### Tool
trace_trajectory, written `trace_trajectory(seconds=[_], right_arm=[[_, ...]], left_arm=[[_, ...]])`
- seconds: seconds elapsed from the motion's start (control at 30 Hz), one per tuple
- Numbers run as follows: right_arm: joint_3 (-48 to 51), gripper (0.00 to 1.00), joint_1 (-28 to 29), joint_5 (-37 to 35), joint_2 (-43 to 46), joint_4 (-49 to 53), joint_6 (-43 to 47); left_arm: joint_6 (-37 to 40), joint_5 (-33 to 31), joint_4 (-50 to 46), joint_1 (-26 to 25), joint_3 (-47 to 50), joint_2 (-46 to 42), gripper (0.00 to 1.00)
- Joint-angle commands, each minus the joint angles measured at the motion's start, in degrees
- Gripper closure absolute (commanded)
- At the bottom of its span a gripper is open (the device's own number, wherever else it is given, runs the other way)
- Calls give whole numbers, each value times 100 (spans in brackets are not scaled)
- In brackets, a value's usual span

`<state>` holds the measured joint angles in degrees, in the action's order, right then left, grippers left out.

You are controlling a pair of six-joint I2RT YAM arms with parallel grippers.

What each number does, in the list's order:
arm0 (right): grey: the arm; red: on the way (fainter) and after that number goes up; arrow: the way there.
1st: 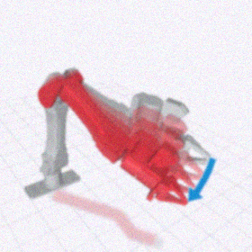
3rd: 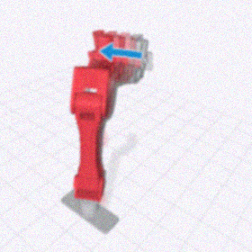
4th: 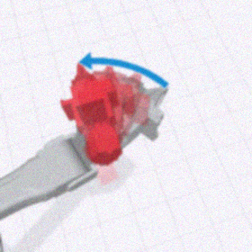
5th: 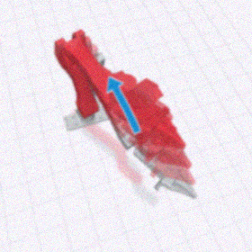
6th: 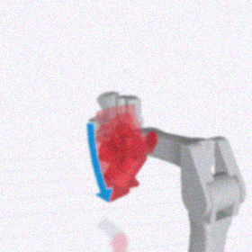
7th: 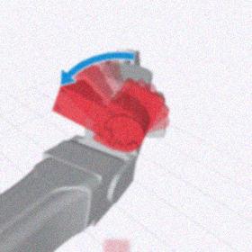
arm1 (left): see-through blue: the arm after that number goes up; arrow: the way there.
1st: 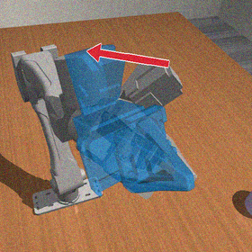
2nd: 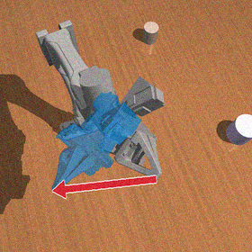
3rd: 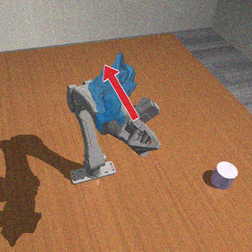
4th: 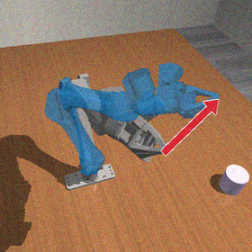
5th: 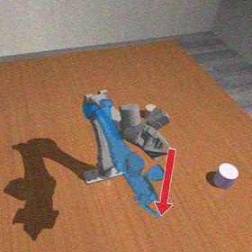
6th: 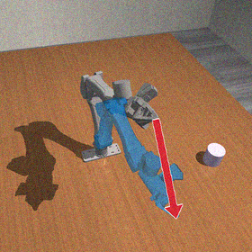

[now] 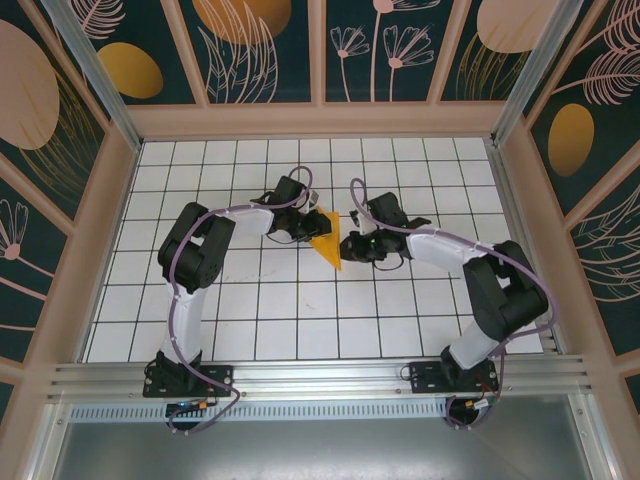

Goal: Fold a paper plane with a square sheet of paper (fold left side to right side)
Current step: Fourth fold the wing at the center of the table.

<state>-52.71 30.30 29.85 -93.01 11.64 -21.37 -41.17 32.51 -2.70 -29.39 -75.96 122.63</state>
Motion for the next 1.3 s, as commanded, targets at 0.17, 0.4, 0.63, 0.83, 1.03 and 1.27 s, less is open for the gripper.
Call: trace_trajectory(seconds=[0.17,0.4,0.63,0.83,1.03,1.27], right_arm=[[-507,86,186,-32,-967,-412,-134],[-444,86,187,-354,-1332,48,76],[-231,88,204,-736,-1446,515,159],[-183,92,204,-995,-1493,803,256],[-135,93,213,-1050,-1518,840,274],[-107,93,213,-1009,-1561,822,260]], left_arm=[[135,-466,-460,-21,126,244,71],[152,-430,-494,-12,33,231,69],[213,-553,-677,3,-422,361,65],[249,-693,-841,94,-850,554,64],[282,-737,-944,255,-1243,782,63],[285,-696,-1068,451,-1804,1063,63]])
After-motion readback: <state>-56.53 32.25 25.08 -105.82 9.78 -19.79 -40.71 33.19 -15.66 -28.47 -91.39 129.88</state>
